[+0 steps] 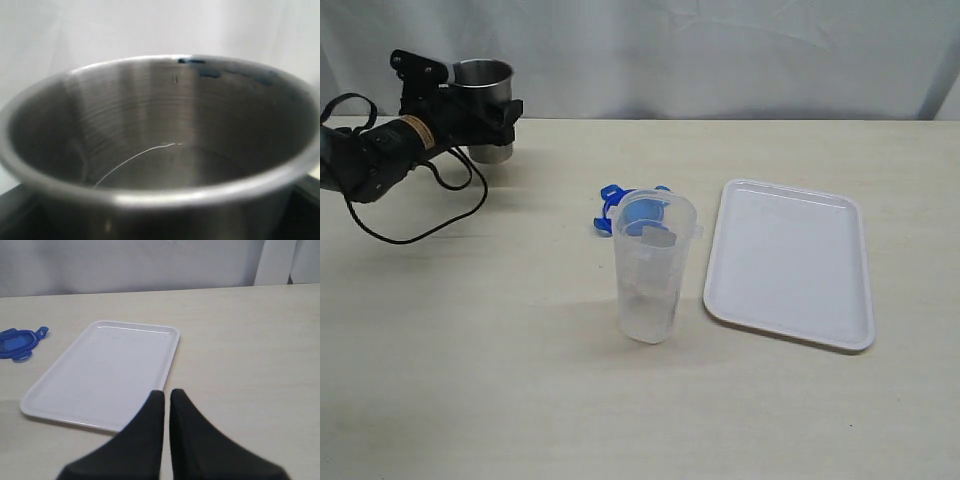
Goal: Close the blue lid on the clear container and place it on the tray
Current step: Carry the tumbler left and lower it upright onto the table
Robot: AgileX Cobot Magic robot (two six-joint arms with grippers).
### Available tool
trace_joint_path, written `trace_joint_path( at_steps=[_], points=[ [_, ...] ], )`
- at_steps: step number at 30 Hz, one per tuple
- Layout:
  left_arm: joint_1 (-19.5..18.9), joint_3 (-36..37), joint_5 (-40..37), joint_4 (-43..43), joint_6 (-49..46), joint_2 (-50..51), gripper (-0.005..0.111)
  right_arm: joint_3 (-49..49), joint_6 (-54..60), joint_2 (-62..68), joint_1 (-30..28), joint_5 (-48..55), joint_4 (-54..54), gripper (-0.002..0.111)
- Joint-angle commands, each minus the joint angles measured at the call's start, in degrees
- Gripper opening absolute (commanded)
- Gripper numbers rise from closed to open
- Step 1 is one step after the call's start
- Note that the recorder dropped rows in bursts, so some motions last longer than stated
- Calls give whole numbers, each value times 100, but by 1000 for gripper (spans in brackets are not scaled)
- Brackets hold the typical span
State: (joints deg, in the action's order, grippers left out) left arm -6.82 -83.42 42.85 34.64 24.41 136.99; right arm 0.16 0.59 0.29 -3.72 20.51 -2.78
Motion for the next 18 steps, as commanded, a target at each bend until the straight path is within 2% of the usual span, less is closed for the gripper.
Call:
trace_joint_path(
  at_steps=[1,6,18],
  points=[
    [-196,-84,966,-132,-17,239,0,-16,10,-29,-17,-79,16,4],
    [-312,-84,957,-122,-33,353,0,-16,10,-29,-17,-79,16,4],
    [-312,-84,971,-69,-192,449,0,-16,10,-29,-17,-79,16,4]
  ],
)
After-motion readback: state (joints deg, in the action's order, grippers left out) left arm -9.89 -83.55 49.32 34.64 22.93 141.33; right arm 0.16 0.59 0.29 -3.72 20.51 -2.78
